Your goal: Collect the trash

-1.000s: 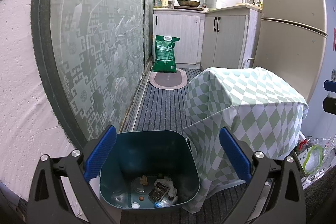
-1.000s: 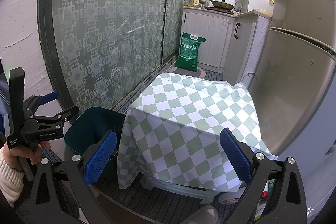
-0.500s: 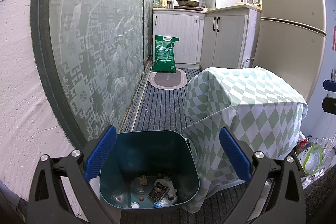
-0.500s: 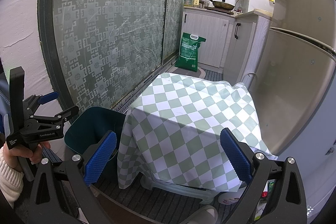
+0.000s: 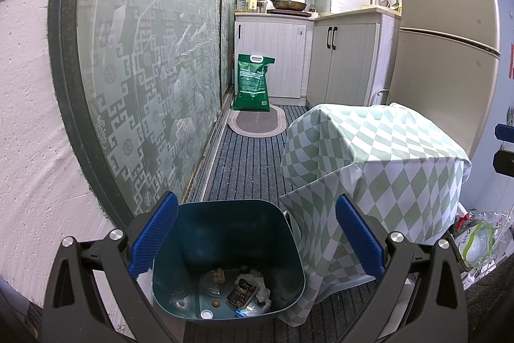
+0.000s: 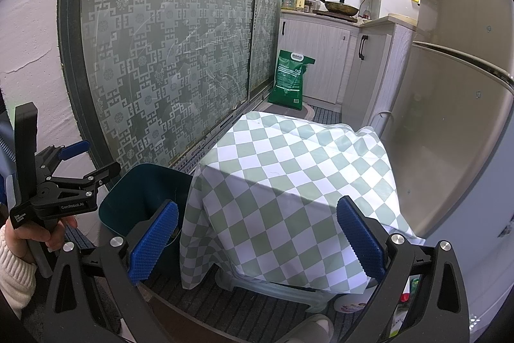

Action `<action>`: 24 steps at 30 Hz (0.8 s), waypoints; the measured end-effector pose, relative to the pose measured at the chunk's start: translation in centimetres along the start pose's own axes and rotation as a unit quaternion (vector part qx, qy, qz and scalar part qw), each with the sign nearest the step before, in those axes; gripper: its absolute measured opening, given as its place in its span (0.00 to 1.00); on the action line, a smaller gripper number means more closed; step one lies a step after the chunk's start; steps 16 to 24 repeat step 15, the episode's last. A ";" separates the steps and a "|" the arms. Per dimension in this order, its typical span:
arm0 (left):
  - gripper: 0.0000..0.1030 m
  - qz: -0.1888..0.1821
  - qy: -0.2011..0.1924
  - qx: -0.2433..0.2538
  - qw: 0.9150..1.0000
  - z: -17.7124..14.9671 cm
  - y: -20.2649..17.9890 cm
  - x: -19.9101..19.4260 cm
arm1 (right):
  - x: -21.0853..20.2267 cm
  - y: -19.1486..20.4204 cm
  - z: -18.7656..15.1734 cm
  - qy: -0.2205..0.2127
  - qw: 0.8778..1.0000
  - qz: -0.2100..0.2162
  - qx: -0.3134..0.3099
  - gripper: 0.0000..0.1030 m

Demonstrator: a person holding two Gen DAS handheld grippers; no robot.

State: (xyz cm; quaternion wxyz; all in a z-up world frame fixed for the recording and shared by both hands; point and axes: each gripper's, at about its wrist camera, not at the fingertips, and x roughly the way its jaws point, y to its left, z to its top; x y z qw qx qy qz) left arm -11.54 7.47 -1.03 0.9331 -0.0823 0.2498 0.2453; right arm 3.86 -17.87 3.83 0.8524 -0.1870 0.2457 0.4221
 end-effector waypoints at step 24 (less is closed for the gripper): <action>0.97 0.001 0.006 -0.001 1.000 0.1 -0.1 0.1 | 0.0 0.1 0.0 0.000 1.000 0.000 0.000 0.97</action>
